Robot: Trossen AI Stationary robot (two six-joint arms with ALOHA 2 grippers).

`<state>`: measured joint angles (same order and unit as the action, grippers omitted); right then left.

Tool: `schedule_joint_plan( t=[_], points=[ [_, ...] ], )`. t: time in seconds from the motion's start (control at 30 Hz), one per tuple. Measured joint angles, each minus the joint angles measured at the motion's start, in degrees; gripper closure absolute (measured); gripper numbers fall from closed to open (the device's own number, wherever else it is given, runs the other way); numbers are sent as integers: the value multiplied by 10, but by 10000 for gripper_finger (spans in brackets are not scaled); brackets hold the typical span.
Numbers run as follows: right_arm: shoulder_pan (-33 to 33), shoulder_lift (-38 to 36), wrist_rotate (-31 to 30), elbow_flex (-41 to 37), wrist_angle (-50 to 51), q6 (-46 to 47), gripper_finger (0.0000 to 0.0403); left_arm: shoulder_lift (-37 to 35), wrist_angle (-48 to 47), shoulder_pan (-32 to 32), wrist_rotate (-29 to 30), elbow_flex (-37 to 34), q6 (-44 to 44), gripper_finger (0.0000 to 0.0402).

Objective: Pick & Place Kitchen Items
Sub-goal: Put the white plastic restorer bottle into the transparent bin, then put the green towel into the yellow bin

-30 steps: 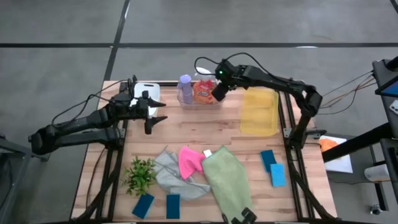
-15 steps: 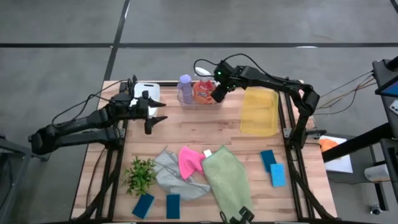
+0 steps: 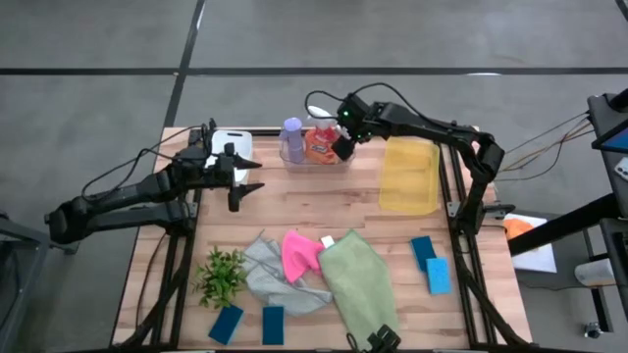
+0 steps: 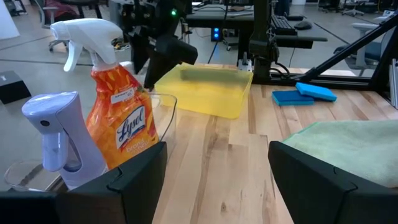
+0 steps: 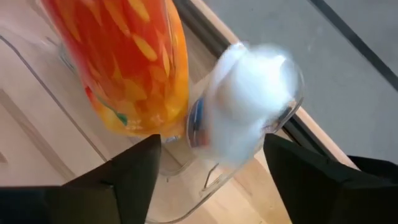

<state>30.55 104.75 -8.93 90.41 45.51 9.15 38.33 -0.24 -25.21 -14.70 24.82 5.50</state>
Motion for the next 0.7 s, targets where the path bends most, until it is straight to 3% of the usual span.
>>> schedule_joint_plan(
  t=[0.33,0.47,0.7],
  points=[
    [-5,-11,-21,65,-6,-17,107,0,9,0,0,0,0,115],
    [-8,-42,-62,84,-15,-35,106,0,15,0,0,0,0,115],
    [-21,-127,-61,65,-76,-79,105,-6,22,0,0,0,0,115]
  ],
)
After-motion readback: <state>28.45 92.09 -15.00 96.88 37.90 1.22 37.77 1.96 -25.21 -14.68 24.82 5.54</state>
